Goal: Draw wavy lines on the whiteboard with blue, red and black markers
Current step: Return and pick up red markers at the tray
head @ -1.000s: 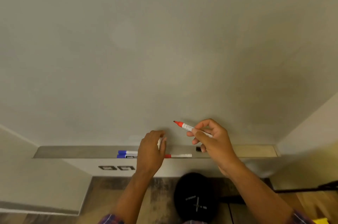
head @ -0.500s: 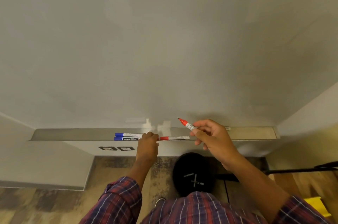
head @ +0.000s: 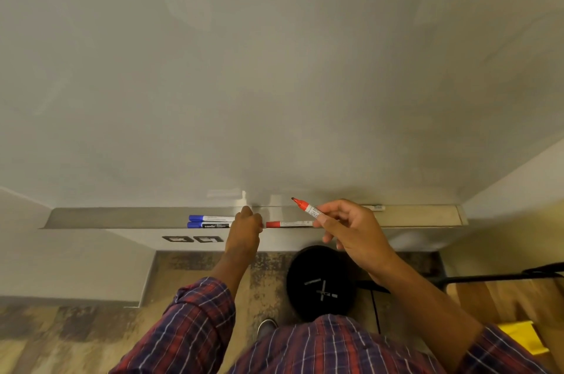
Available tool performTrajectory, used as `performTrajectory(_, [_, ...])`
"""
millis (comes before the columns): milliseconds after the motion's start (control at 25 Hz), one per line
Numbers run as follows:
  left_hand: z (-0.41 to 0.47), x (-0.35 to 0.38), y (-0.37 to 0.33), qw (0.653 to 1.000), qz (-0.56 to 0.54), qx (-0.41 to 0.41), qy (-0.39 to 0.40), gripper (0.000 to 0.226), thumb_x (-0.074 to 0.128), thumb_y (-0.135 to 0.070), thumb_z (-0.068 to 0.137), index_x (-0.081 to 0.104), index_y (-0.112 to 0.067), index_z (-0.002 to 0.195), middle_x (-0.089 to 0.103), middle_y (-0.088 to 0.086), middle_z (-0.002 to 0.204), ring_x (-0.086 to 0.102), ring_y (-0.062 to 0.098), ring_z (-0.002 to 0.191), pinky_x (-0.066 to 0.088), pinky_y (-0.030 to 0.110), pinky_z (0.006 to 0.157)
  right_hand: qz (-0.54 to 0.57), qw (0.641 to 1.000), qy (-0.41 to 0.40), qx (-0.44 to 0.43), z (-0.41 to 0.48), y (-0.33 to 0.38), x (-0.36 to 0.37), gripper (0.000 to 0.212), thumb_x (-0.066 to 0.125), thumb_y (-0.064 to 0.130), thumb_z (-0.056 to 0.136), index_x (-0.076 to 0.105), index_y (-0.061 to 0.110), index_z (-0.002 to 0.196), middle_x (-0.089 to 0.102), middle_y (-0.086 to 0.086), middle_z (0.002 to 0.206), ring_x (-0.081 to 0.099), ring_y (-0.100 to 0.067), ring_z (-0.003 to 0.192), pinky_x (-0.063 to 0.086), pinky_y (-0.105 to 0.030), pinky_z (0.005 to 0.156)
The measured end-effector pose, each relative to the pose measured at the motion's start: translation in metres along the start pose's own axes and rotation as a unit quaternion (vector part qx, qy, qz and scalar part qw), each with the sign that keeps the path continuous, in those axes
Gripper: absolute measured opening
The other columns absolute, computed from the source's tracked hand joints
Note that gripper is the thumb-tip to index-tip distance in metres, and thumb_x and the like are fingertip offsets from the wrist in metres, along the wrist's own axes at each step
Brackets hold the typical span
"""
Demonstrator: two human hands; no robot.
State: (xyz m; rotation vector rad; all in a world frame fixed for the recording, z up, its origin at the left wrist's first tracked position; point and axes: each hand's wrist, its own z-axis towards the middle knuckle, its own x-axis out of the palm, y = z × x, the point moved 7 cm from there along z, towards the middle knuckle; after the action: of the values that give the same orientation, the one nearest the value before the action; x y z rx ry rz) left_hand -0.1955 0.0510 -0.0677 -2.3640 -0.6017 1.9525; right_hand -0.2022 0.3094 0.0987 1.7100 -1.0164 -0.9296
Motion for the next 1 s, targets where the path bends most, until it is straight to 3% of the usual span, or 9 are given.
performTrajectory(160, [-0.006, -0.02, -0.007, 0.997, -0.071, -0.008, -0.034, 0.008, 0.066, -0.008, 0.101, 0.071, -0.013, 0.103, 0.063, 0.007, 0.109, 0.06, 0.018, 0.089, 0.054, 0.027, 0.082, 0.004, 1.0, -0.005, -0.003, 0.001, -0.001, 0.004, 0.011, 0.068, 0.021, 0.099, 0.072, 0.027, 0.108, 0.079, 0.004, 0.093, 0.069, -0.018, 0.073, 0.055, -0.03, 0.061])
performTrajectory(280, [-0.021, -0.052, -0.015, 0.958, -0.258, -0.087, -0.094, 0.008, 0.071, -0.017, 0.1, 0.075, -0.013, 0.106, 0.07, -0.003, 0.099, 0.065, 0.012, 0.085, 0.053, 0.026, 0.083, 0.015, 1.0, -0.008, -0.01, 0.001, 0.001, 0.007, 0.014, 0.068, 0.02, 0.099, 0.073, 0.026, 0.11, 0.078, 0.002, 0.093, 0.071, -0.021, 0.075, 0.057, -0.031, 0.063])
performTrajectory(360, [-0.038, -0.065, -0.024, 0.901, -0.403, -0.124, -0.105, 0.01, 0.072, -0.021, 0.1, 0.076, -0.015, 0.106, 0.077, -0.006, 0.094, 0.073, 0.011, 0.086, 0.06, 0.03, 0.086, 0.024, 0.999, -0.008, -0.02, -0.001, 0.003, 0.011, 0.016, 0.067, 0.017, 0.1, 0.074, 0.026, 0.11, 0.078, 0.001, 0.093, 0.072, -0.026, 0.078, 0.058, -0.033, 0.064])
performTrajectory(480, [-0.061, -0.078, -0.042, 0.753, -0.633, -0.166, -0.066, 0.017, 0.064, -0.018, 0.105, 0.072, -0.006, 0.113, 0.082, 0.006, 0.1, 0.079, 0.022, 0.096, 0.064, 0.031, 0.08, 0.028, 0.999, -0.011, -0.035, -0.003, 0.005, 0.019, 0.018, 0.066, 0.014, 0.099, 0.075, 0.025, 0.11, 0.077, -0.003, 0.092, 0.071, -0.026, 0.077, 0.058, -0.032, 0.062])
performTrajectory(600, [-0.075, -0.096, -0.059, 0.636, -0.758, -0.147, -0.008, 0.027, 0.056, -0.016, 0.108, 0.064, 0.006, 0.122, 0.079, 0.018, 0.116, 0.076, 0.03, 0.111, 0.059, 0.046, 0.097, 0.042, 0.998, -0.005, -0.046, -0.008, 0.008, 0.028, 0.016, 0.067, 0.01, 0.098, 0.076, 0.02, 0.109, 0.075, -0.005, 0.09, 0.07, -0.026, 0.067, 0.057, -0.036, 0.057])
performTrajectory(680, [-0.084, -0.111, -0.065, 0.583, -0.8, -0.14, -0.002, 0.025, 0.055, -0.015, 0.108, 0.065, 0.003, 0.122, 0.077, 0.019, 0.118, 0.076, 0.028, 0.108, 0.057, 0.043, 0.098, 0.046, 0.998, -0.002, -0.05, -0.014, 0.012, 0.033, 0.014, 0.067, 0.011, 0.099, 0.074, 0.018, 0.109, 0.073, -0.005, 0.092, 0.069, -0.031, 0.058, 0.057, -0.038, 0.052])
performTrajectory(840, [-0.1, -0.135, -0.073, 0.54, -0.833, -0.118, 0.002, 0.022, 0.052, -0.015, 0.109, 0.066, -0.001, 0.119, 0.077, 0.02, 0.117, 0.076, 0.028, 0.105, 0.063, 0.035, 0.092, 0.037, 0.997, -0.001, -0.061, -0.025, 0.022, 0.041, 0.012, 0.066, 0.013, 0.1, 0.073, 0.02, 0.107, 0.072, -0.002, 0.093, 0.067, -0.035, 0.052, 0.056, -0.037, 0.047])
performTrajectory(1000, [-0.109, -0.143, -0.076, 0.549, -0.829, -0.1, 0.008, 0.025, 0.052, -0.014, 0.108, 0.064, 0.002, 0.123, 0.076, 0.022, 0.113, 0.076, 0.03, 0.106, 0.065, 0.036, 0.091, 0.032, 0.997, 0.001, -0.069, -0.031, 0.028, 0.047, 0.012, 0.067, 0.013, 0.1, 0.073, 0.022, 0.105, 0.074, -0.001, 0.093, 0.066, -0.032, 0.048, 0.055, -0.035, 0.044])
